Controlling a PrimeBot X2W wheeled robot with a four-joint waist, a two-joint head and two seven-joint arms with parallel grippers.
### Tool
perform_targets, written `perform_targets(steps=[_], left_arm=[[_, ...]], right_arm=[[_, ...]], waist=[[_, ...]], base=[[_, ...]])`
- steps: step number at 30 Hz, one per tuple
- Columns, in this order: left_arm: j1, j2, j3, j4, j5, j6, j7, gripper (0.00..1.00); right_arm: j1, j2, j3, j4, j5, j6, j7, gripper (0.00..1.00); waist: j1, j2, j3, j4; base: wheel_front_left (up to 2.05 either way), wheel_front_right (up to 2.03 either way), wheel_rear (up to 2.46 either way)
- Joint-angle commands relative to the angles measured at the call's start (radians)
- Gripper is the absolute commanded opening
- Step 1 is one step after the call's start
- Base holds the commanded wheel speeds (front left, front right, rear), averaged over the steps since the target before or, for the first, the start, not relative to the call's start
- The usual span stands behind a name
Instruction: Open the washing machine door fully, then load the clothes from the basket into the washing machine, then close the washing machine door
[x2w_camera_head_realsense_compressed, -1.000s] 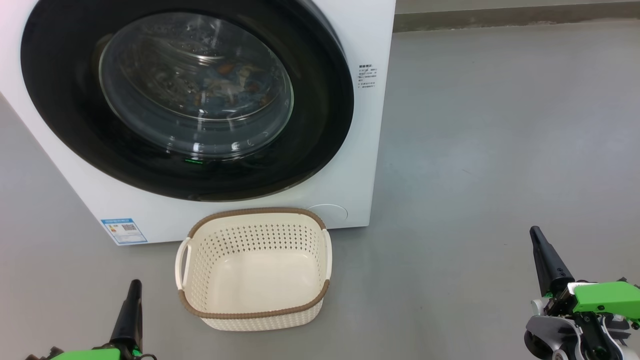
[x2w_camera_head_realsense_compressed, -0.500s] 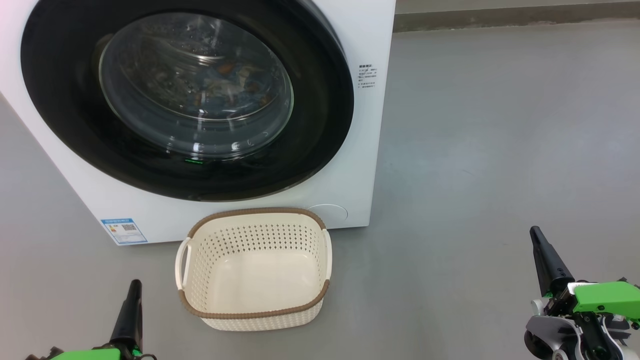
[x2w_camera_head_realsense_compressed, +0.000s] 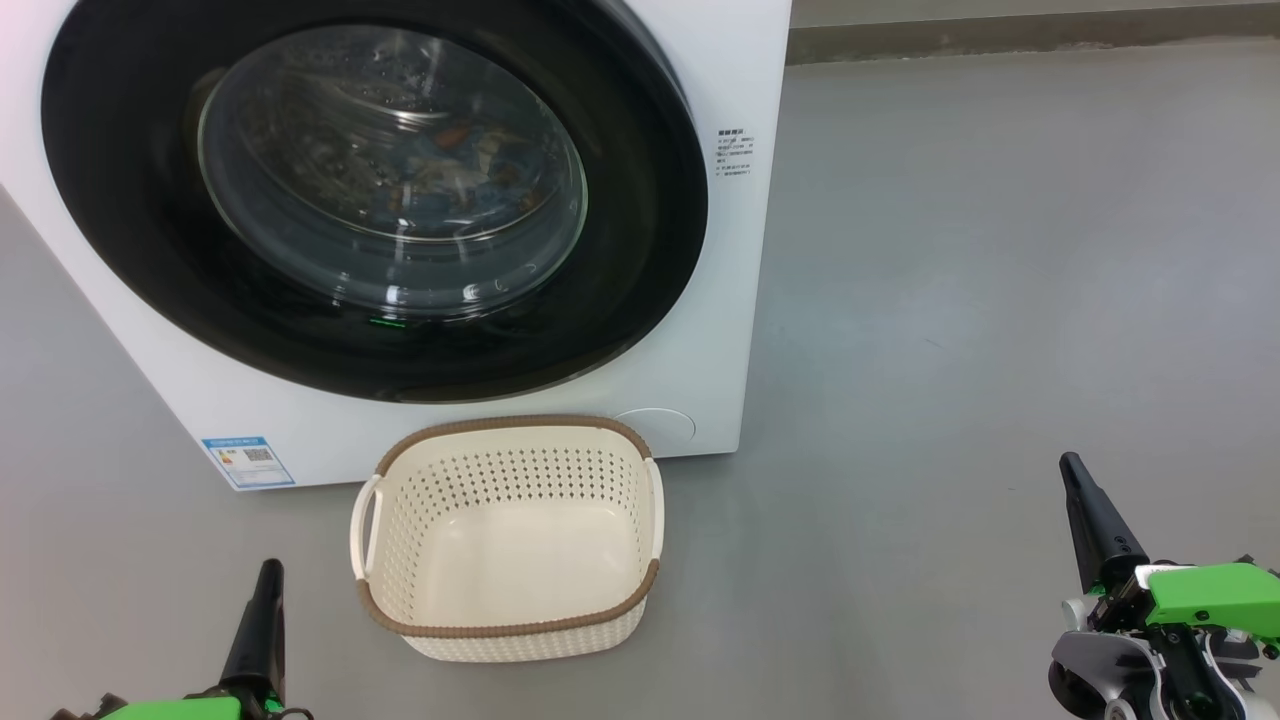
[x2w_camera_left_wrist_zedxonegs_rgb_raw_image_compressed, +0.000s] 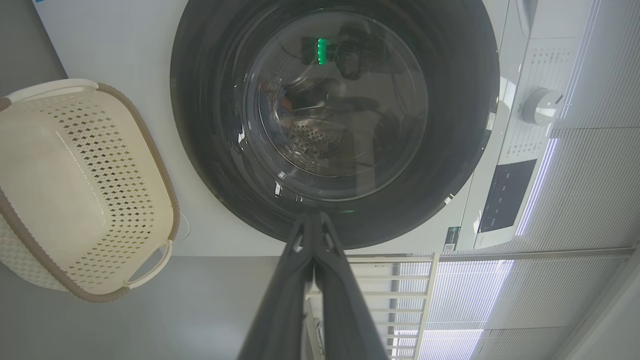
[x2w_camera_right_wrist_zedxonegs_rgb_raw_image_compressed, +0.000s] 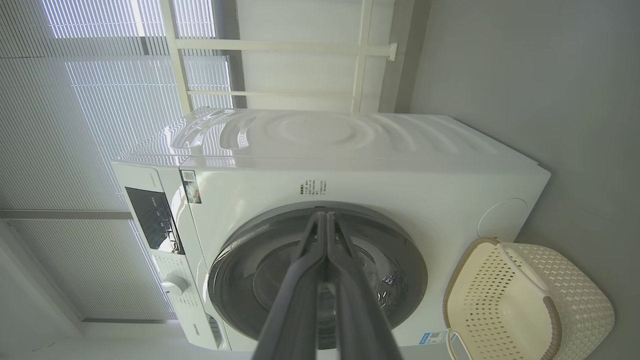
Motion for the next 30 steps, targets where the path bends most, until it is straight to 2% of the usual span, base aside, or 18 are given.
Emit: perform_targets(steps=[1, 30], left_arm=[[-0.046, 0.009, 0.033, -0.020, -0.007, -0.007, 0.007, 0.00], [-0.046, 0.009, 0.033, -0.020, -0.007, -0.007, 0.007, 0.00]], right_arm=[[-0.004, -0.009, 0.018, -0.030, 0.002, 0.002, 0.005, 0.00], [-0.004, -0.009, 0.018, -0.030, 0.002, 0.002, 0.005, 0.00]], waist=[[0.0000, 0.0000, 0.000, 0.000], [0.0000, 0.0000, 0.000, 0.000]], base=[[0.00, 0.00, 0.00], [0.00, 0.00, 0.00]])
